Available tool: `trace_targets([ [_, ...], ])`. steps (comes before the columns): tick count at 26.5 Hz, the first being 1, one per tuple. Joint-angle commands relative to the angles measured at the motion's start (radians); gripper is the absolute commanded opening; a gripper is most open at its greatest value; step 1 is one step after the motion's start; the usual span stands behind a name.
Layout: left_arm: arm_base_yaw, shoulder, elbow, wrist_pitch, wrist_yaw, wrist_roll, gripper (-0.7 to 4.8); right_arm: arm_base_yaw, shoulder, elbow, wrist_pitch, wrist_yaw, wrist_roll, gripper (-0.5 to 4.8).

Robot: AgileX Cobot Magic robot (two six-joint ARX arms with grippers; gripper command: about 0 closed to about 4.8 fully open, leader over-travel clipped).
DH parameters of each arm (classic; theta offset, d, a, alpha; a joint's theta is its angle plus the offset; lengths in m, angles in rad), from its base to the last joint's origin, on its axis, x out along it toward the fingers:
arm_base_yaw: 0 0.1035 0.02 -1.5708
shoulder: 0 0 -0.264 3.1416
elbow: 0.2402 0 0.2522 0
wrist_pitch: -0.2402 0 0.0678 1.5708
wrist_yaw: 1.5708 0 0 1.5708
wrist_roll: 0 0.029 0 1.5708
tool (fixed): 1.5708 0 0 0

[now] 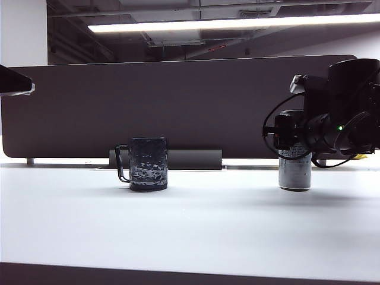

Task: Pick up the metal can, pour some water into the cup, then place the can back on the table.

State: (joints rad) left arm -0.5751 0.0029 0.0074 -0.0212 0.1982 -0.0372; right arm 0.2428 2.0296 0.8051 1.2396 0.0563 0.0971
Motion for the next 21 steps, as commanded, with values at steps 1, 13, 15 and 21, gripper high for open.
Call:
trace_targets([
  [1, -0.001, 0.001, 0.001, 0.007, 0.001, 0.003, -0.05, 0.0, -0.003, 0.003, 0.015, 0.001, 0.003, 2.5],
  [13, -0.001, 0.001, 0.001, 0.007, 0.001, 0.003, -0.05, 0.005, -0.005, 0.017, 0.054, -0.087, -0.049, 2.51],
  [15, -0.001, 0.001, 0.001, 0.007, 0.001, 0.003, -0.05, 0.008, -0.005, 0.029, 0.049, -0.112, -0.05, 2.51],
  [21, -0.001, 0.001, 0.001, 0.007, 0.001, 0.003, -0.05, 0.028, -0.005, 0.081, 0.01, -0.142, -0.076, 2.51],
])
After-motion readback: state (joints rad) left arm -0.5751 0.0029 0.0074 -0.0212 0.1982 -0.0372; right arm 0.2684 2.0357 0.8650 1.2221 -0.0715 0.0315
